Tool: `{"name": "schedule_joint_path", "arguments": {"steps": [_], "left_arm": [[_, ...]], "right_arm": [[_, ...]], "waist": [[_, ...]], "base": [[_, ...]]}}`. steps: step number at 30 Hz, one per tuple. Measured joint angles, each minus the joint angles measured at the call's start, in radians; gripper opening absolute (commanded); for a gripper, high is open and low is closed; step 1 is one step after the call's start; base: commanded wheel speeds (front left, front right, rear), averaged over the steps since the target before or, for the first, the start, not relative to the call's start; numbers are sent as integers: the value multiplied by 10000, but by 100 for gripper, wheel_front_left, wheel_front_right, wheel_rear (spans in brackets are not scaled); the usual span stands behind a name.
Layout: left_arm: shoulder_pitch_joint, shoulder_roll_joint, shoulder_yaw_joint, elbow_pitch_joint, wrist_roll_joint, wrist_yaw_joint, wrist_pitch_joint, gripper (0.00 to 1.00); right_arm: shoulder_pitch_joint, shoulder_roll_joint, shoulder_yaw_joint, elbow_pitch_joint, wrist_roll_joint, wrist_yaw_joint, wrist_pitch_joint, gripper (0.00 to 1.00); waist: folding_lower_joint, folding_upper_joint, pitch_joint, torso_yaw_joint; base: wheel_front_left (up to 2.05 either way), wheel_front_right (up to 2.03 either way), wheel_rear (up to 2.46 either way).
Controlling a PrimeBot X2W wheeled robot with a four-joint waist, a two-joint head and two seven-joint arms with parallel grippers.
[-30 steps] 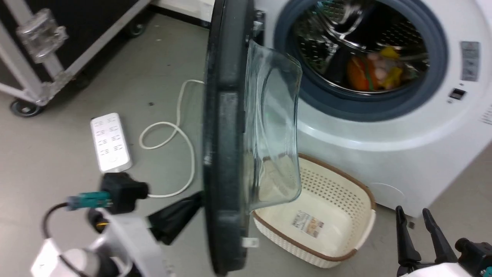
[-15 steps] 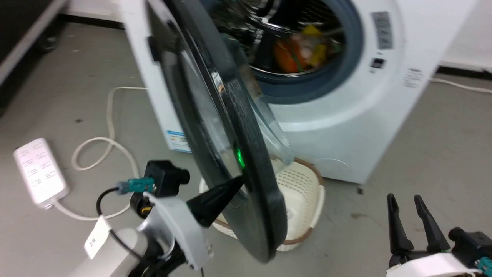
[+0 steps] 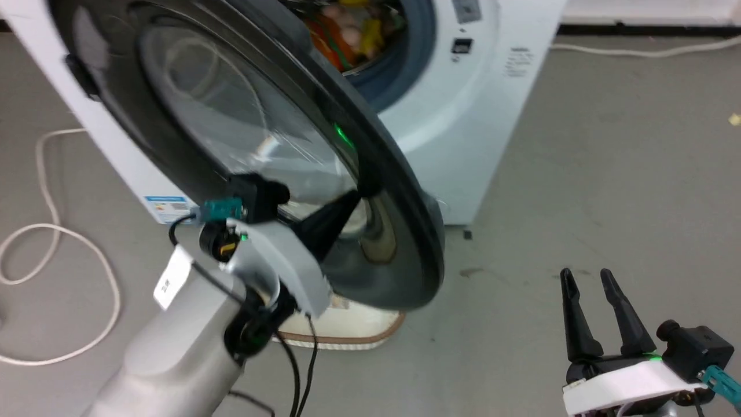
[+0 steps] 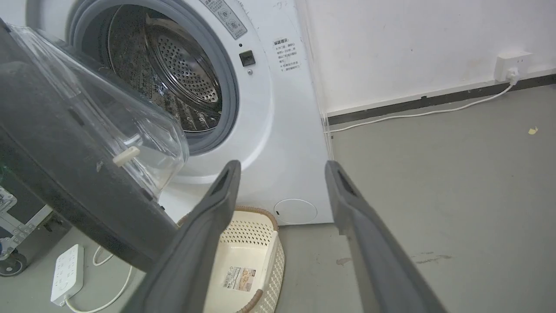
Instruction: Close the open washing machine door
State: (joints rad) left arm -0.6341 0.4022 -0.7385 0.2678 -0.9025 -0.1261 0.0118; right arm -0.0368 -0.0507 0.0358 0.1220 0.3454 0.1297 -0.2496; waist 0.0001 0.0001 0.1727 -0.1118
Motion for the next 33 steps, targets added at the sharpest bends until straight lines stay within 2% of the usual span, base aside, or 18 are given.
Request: {"name": "schedule_joint_path", "arguments": {"steps": [7, 20, 26, 33], "left_arm": [[-1294, -704, 186, 1708, 247, 125, -458, 0], [-3159, -1390, 742, 3770, 719, 1068, -1375, 0], [-3382, -1653, 756, 4309, 698, 1039, -1590, 0], [-2917, -1687, 930, 4142, 351, 704, -2048, 0]], "right_arm": [[-271, 0, 125, 75, 115, 2, -36, 100], [-546, -2, 196, 73, 330, 0, -75, 100], [-556, 0, 140, 71, 328, 0, -75, 100], [-471, -2, 54, 140, 213, 2, -77, 100]], "waist": [[1, 0, 537, -579], [0, 0, 1179, -1258], [1, 1, 1078, -1201], [-2, 0, 351, -842]], "base": [[0, 0, 0], [0, 0, 0], [0, 0, 0], [0, 0, 0]]}}
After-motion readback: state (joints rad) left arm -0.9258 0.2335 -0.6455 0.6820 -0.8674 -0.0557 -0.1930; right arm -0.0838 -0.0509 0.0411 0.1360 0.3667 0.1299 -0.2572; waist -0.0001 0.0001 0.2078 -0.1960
